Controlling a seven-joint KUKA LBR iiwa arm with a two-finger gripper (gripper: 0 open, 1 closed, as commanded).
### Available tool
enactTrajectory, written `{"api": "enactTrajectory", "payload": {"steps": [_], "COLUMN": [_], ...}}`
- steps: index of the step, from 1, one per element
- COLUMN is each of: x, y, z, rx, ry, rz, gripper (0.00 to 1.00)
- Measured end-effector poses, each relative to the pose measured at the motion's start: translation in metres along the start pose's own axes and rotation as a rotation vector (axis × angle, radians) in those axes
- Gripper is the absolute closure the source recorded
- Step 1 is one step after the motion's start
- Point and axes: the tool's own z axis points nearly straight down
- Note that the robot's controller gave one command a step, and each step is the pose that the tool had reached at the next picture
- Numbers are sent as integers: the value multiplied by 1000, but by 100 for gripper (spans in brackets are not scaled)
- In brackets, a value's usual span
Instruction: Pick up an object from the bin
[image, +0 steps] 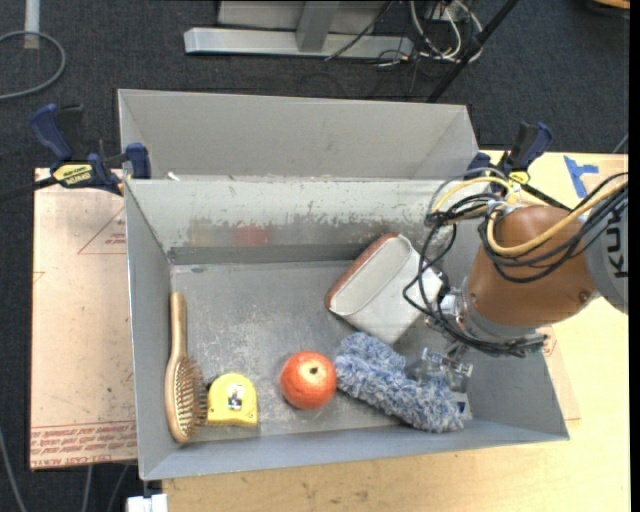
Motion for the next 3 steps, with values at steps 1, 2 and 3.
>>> {"api": "enactTrajectory", "payload": {"steps": [1,2,3], "x": [-1,-1,-1], "y": [-2,-2,-2], "z": [-14,-24,-33], "rx": [7,5,5], "ry": [-1,-2,-2], "rz": [0,1,2], "gripper": [100,100,100]}}
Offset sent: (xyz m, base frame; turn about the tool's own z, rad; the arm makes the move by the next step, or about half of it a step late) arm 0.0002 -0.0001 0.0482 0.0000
